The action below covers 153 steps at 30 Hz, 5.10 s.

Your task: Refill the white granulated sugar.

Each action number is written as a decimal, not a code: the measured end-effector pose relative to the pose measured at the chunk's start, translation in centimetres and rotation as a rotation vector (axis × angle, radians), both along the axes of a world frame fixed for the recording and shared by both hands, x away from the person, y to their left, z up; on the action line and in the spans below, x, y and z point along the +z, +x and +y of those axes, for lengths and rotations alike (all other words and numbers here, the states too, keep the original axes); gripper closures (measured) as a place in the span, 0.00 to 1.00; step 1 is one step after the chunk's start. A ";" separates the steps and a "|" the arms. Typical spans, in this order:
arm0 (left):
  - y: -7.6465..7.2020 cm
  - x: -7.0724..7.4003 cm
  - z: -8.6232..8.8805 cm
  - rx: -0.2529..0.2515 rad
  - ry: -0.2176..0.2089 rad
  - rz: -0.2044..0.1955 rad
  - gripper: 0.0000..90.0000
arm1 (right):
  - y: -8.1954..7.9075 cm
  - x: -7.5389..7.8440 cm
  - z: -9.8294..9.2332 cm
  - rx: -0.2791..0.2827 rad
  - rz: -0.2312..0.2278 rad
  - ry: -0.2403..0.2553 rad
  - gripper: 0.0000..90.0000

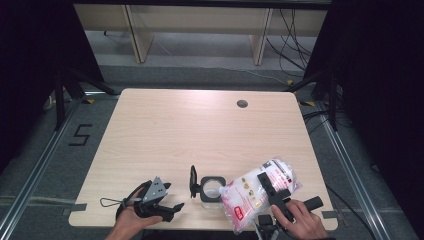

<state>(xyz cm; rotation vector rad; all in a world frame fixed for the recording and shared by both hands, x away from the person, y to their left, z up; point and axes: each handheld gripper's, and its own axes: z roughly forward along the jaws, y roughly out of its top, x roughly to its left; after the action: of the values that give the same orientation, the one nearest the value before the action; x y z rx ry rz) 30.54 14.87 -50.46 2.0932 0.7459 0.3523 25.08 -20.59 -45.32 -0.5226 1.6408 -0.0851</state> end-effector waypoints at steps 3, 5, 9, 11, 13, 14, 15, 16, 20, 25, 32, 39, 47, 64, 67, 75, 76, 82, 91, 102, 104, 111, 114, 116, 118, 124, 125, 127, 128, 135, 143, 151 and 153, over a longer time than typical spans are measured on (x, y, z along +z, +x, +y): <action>0.0 0.1 0.1 -0.014 0.022 0.002 0.22 | -0.1 -0.1 0.0 -0.012 0.011 0.020 0.48; 0.0 0.0 0.1 -0.010 0.016 0.001 0.22 | 0.0 -0.1 -0.1 -0.011 0.012 0.020 0.48; 0.1 0.2 0.2 -0.024 0.039 -0.008 0.22 | 0.0 0.0 -0.1 -0.012 0.009 0.017 0.48; 0.0 0.1 0.2 -0.015 0.026 -0.002 0.22 | 0.1 -0.1 -0.1 -0.010 0.016 0.023 0.48; 0.0 0.1 0.2 -0.017 0.028 -0.001 0.22 | 0.1 -0.1 -0.1 -0.007 0.013 0.023 0.48; 0.0 0.1 0.2 -0.016 0.026 0.001 0.22 | 0.1 -0.1 -0.1 -0.007 0.013 0.023 0.48; 0.0 0.1 0.2 -0.017 0.022 0.005 0.22 | 0.0 0.1 -0.1 -0.003 0.001 0.010 0.48; 0.0 0.1 0.2 -0.017 0.022 0.005 0.22 | 0.0 0.0 -0.1 -0.013 0.008 0.025 0.48; 0.0 0.1 0.2 -0.018 0.025 -0.002 0.22 | 0.1 0.2 -0.1 -0.005 0.008 0.011 0.48; 0.0 0.1 0.2 -0.021 0.035 -0.007 0.22 | 0.1 0.3 -0.1 -0.014 0.007 0.014 0.48; 0.2 0.2 0.3 -0.034 0.042 -0.018 0.22 | 0.1 0.4 -0.1 -0.004 0.000 0.009 0.48; 0.0 0.1 0.1 -0.005 0.004 0.005 0.22 | 0.1 0.2 -0.1 0.001 -0.001 0.009 0.48; 0.0 0.2 0.2 -0.016 0.025 0.006 0.22 | 0.1 0.1 0.0 -0.001 0.003 0.008 0.48; 0.1 0.2 0.3 -0.009 0.038 -0.008 0.22 | 0.0 0.1 0.0 -0.005 -0.004 -0.007 0.48; 0.1 0.2 0.2 -0.006 0.016 -0.008 0.22 | 0.0 0.2 0.0 0.005 -0.008 -0.021 0.48; 0.1 0.2 0.4 -0.003 0.027 -0.003 0.22 | 0.0 0.1 0.0 -0.003 -0.006 -0.018 0.48; 0.1 0.2 0.4 -0.003 0.027 -0.003 0.22 | 0.0 0.1 0.0 -0.003 -0.006 -0.018 0.48; 0.1 0.2 0.4 -0.004 0.029 -0.003 0.22 | 0.0 0.2 0.0 0.008 -0.016 -0.020 0.48; 0.1 0.2 0.4 0.002 0.027 -0.008 0.22 | 0.0 0.2 0.0 0.009 -0.004 -0.008 0.48; 0.3 0.3 0.5 -0.013 0.040 -0.026 0.22 | 0.0 0.1 -0.2 -0.006 0.023 0.016 0.48; 0.1 0.2 0.4 -0.001 0.029 -0.009 0.22 | 0.1 0.1 -0.2 -0.001 0.021 0.022 0.48; 0.1 0.2 0.4 -0.001 0.025 -0.007 0.22 | 0.2 0.2 -0.3 -0.007 0.024 0.032 0.48; 0.2 0.2 0.4 -0.007 0.025 -0.018 0.22 | 0.1 0.1 -0.4 -0.018 0.030 0.038 0.48; 0.2 0.3 0.5 -0.004 0.047 -0.012 0.22 | 0.1 0.1 -0.4 -0.015 0.028 0.031 0.49; 0.2 0.2 0.5 -0.005 0.035 -0.018 0.22 | 0.2 0.2 -0.4 -0.010 0.022 0.032 0.49; 0.2 0.3 0.5 -0.009 0.028 -0.018 0.22 | 0.1 0.1 -0.4 -0.010 0.017 0.018 0.49; 0.2 0.2 0.5 -0.004 0.034 -0.017 0.22 | 0.1 -0.2 -0.5 -0.023 0.031 0.047 0.49; 0.2 0.3 0.5 -0.010 0.040 -0.006 0.22 | 0.1 0.1 -0.3 0.001 0.011 0.008 0.49; 0.2 0.3 0.5 -0.010 0.040 -0.006 0.22 | 0.1 0.1 -0.3 0.001 0.011 0.008 0.49; 0.1 0.2 0.5 -0.003 0.035 -0.013 0.22 | -0.1 0.3 -0.2 0.005 -0.003 0.004 0.49; 0.2 0.2 0.5 -0.006 0.027 -0.018 0.22 | -0.1 0.2 -0.2 0.001 0.002 0.001 0.49; 0.1 0.2 0.5 -0.006 0.029 -0.006 0.22 | -0.1 0.4 -0.1 0.020 -0.003 -0.002 0.49; 0.2 0.2 0.5 -0.005 0.041 -0.007 0.22 | -0.1 0.4 -0.1 0.013 0.001 0.000 0.49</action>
<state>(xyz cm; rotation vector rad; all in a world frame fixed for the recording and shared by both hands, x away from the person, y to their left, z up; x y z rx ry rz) 30.69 15.40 -50.24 2.1311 0.7349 0.3750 25.00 -20.71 -44.97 -0.5329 1.6380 -0.0757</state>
